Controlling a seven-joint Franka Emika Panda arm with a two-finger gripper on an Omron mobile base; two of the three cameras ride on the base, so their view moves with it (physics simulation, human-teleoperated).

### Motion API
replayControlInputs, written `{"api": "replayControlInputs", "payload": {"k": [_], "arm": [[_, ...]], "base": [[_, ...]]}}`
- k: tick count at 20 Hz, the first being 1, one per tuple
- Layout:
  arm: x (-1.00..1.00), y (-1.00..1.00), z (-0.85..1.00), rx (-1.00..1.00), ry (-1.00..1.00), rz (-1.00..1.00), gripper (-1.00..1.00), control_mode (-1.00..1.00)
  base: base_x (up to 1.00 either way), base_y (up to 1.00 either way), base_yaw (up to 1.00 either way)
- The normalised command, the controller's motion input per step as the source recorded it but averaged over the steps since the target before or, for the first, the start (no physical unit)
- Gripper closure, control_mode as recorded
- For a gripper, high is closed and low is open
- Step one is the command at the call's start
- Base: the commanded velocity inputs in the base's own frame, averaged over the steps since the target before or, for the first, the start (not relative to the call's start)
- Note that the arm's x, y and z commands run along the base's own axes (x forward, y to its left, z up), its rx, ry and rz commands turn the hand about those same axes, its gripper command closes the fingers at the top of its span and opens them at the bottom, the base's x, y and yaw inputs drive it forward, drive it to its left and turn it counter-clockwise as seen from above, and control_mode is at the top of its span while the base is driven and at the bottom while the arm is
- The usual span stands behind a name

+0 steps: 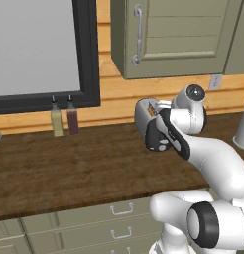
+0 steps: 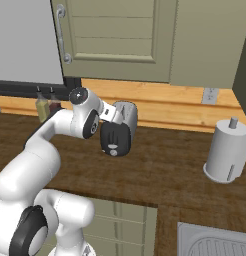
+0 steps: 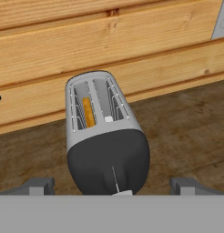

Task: Start the toaster. Once the lever pops up, take the bread to the plate on the dining counter.

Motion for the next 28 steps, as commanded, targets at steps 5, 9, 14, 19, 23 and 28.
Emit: {"api": "replayControlInputs", "payload": {"k": [5,9,14,19,23,28], "arm": [[0.0,0.0,0.0,0.0,0.0,0.0,-1.0,-1.0],[0.0,0.0,0.0,0.0,0.0,0.0,-1.0,-1.0],[0.0,0.0,0.0,0.0,0.0,0.0,-1.0,-1.0],[0.0,0.0,0.0,0.0,0.0,0.0,-1.0,-1.0],[0.0,0.0,0.0,0.0,0.0,0.0,-1.0,-1.0],[0.0,0.0,0.0,0.0,0.0,0.0,-1.0,-1.0]], "base": [[0.0,0.0,0.0],[0.0,0.0,0.0],[0.0,0.0,0.0],[0.0,0.0,0.0],[0.0,0.0,0.0],[0.0,0.0,0.0]]}}
